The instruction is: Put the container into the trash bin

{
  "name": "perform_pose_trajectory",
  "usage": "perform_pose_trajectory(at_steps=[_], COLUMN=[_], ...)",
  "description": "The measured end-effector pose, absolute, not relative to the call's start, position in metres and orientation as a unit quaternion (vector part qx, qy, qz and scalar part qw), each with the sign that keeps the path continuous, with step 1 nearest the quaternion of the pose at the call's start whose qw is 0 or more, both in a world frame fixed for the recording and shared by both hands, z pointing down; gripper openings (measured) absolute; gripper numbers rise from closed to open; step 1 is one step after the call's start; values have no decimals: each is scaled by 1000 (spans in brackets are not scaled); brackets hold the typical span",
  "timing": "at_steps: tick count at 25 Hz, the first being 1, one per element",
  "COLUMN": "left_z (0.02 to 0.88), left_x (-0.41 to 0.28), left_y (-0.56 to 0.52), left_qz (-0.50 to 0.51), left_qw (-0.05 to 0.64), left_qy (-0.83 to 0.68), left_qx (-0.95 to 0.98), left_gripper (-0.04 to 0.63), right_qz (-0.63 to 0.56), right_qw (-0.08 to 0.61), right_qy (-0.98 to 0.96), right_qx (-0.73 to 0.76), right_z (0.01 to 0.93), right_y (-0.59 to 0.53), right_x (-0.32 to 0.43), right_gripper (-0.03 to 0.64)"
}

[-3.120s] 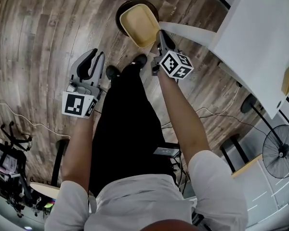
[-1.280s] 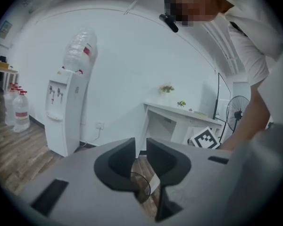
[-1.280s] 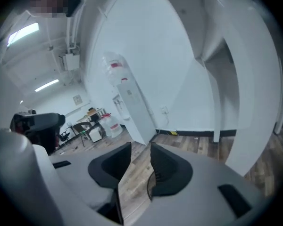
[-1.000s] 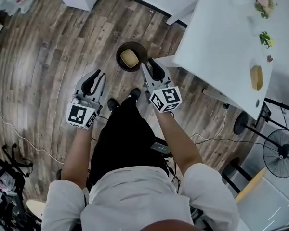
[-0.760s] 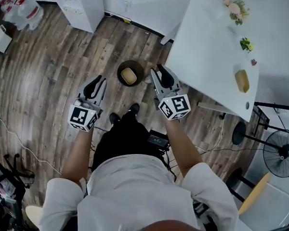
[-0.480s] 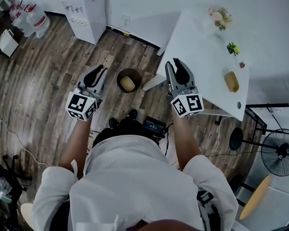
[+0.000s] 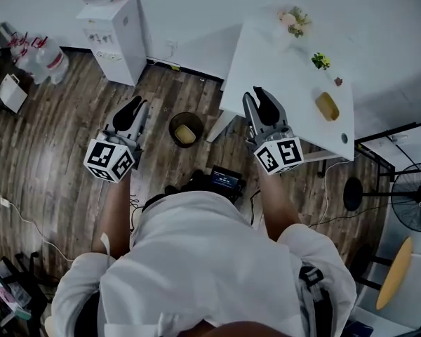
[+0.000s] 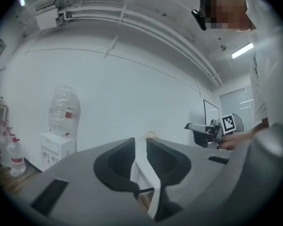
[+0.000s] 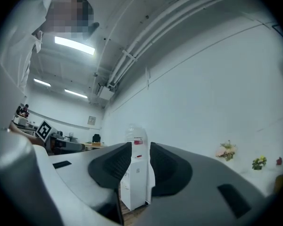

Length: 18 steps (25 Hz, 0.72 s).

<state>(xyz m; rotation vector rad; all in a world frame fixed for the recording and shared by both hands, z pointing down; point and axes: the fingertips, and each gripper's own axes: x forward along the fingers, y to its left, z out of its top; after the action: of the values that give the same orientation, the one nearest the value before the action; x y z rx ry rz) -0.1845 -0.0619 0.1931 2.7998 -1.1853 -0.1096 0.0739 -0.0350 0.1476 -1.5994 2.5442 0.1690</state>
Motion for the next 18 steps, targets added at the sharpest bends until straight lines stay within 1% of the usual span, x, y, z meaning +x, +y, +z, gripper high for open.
perform_pose_trajectory(at_steps=[4, 6, 9, 11, 14, 18], left_z=[189, 186, 177, 170, 165, 168], left_x=[-182, -177, -162, -148, -111, -36], left_y=[-62, -65, -70, -74, -84, -101], left_qz=[-41, -39, -37, -35, -28, -21], left_qw=[59, 63, 58, 55, 54, 59], left_qy=[-380, -378, -371, -360, -338, -304], left_qx=[922, 923, 926, 931, 939, 951], left_gripper=[78, 78, 77, 78, 77, 78], right_qz=[54, 43, 15, 24, 32, 26], right_qw=[71, 70, 74, 73, 80, 93], right_qy=[831, 821, 803, 797, 790, 770], right_qx=[-549, -564, -591, -599, -606, -631], right_z=[141, 139, 139, 133, 128, 136], right_y=[-30, -31, -34, -31, -28, -19], right_x=[96, 111, 142, 158, 190, 262], right_gripper=[141, 131, 124, 124, 124, 124])
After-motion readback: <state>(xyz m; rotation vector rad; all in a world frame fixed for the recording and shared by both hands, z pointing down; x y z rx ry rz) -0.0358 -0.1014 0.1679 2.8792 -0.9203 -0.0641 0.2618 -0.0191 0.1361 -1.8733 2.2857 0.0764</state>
